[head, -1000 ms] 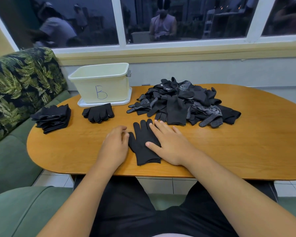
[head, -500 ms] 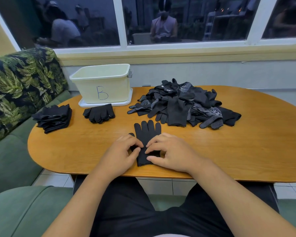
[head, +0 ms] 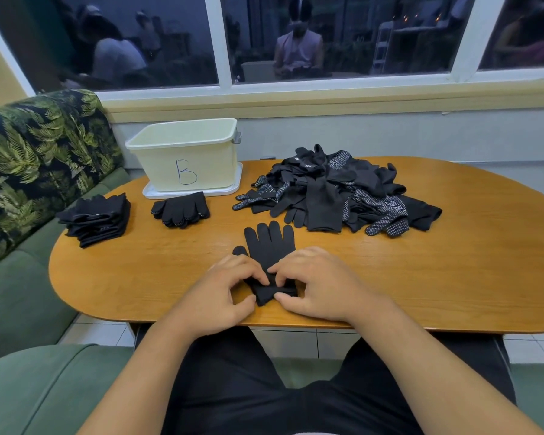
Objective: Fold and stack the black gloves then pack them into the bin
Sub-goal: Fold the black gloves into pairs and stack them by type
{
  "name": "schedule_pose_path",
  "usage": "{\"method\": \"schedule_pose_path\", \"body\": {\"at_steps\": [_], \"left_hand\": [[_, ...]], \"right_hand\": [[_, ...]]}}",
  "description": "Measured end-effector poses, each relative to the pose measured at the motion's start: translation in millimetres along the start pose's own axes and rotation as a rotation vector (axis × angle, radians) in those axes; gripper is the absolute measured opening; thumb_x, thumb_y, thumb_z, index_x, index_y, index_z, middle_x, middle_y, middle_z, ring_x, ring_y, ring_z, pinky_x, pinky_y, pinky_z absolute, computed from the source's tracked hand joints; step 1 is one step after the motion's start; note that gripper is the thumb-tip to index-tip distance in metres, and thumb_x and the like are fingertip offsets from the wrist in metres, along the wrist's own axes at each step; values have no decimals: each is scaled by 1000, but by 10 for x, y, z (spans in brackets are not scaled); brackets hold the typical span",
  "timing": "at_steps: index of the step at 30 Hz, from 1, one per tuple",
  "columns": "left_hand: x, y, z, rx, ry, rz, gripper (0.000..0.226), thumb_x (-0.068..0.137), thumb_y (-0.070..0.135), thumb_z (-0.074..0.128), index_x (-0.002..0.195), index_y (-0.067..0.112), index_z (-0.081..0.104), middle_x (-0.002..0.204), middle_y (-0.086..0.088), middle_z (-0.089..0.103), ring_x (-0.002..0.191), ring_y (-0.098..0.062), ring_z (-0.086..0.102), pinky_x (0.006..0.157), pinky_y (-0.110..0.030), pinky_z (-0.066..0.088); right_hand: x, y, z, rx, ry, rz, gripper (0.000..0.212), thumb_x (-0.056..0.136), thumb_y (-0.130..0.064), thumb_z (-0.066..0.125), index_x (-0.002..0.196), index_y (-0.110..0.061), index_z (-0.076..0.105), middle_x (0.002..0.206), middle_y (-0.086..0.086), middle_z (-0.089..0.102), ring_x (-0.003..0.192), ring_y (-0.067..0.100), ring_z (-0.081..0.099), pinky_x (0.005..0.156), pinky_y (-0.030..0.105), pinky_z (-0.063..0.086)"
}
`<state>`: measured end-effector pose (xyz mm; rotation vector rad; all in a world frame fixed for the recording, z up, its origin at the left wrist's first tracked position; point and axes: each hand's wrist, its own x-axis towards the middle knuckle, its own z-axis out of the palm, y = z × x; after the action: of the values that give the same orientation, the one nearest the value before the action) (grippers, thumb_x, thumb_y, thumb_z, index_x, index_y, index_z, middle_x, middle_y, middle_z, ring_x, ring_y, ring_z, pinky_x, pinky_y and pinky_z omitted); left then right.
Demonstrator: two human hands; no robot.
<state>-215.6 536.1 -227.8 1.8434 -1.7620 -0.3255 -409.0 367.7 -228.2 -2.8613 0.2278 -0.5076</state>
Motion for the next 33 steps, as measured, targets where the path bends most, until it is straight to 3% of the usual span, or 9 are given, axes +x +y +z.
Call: {"method": "schedule_pose_path", "body": {"at_steps": [7, 10, 13, 18, 20, 22, 24, 27, 33], "left_hand": [[0, 50, 23, 44, 6, -18, 60, 84, 28, 68, 139, 46, 54, 142, 30, 53, 141, -3, 45, 120, -39, 37], [28, 21, 71, 73, 52, -133, 49, 92, 30, 66, 134, 52, 54, 130, 29, 61, 129, 0, 52, 113, -41, 46], [29, 33, 117, 104, 84, -199, 39, 101, 27, 64, 130, 53, 62, 135, 34, 59, 146, -12, 46, 126, -41, 35], [25, 32, 109, 39, 90, -254, 18, 98, 61, 59, 115, 59, 66, 133, 33, 62, 152, -14, 36, 124, -37, 32], [26, -19, 122, 10, 109, -238, 47, 92, 80, 47, 118, 50, 73, 133, 28, 67, 151, -11, 36, 125, -37, 33], [33, -62, 134, -48, 136, -246, 49, 93, 77, 48, 108, 41, 77, 113, 23, 75, 143, -6, 45, 117, -32, 38], [41, -57, 126, -111, 163, -264, 46, 97, 69, 54, 87, 29, 74, 81, 14, 71, 107, -8, 66, 88, -30, 47], [52, 33, 83, -206, 186, -291, 50, 98, 63, 59, 76, 20, 67, 63, 8, 54, 62, -9, 50, 62, -35, 37], [176, 175, 36, -376, 167, -400, 19, 107, 46, 58, 122, 35, 62, 95, 18, 81, 93, -3, 74, 89, -37, 54]], "right_hand": [[-19, -11, -32, 121, 100, 5, 11, 96, -43, 67, 98, -32, 66, 113, -22, 69, 117, 0, 56, 102, 36, 48], [-68, -29, -47, 265, 213, -10, 11, 90, -26, 76, 87, -26, 66, 107, -19, 73, 108, 3, 64, 93, 34, 54], [-102, -18, -54, 369, 211, 24, 5, 94, -28, 77, 95, -25, 73, 107, -17, 75, 105, 6, 69, 90, 36, 57], [-118, -17, -135, 554, 118, 129, 28, 95, -41, 76, 121, -30, 71, 115, -15, 74, 115, 11, 69, 99, 37, 56], [-125, -12, -161, 588, 49, 137, 45, 91, -45, 80, 132, -35, 65, 126, -17, 70, 123, 7, 65, 106, 33, 53], [-113, -13, -164, 553, -24, 185, 60, 88, -48, 82, 141, -43, 56, 135, -22, 64, 129, 1, 59, 111, 28, 49], [-77, -12, -132, 468, -27, 237, 59, 89, -44, 82, 141, -47, 54, 134, -25, 62, 127, -4, 57, 110, 27, 48], [-20, 59, -38, 447, 91, 302, 28, 96, -32, 77, 121, -41, 68, 113, -22, 72, 110, -1, 65, 101, 33, 54], [137, 193, 38, 654, 144, 481, 9, 101, -37, 73, 103, -29, 76, 100, -11, 80, 97, 8, 74, 96, 45, 60]]}}
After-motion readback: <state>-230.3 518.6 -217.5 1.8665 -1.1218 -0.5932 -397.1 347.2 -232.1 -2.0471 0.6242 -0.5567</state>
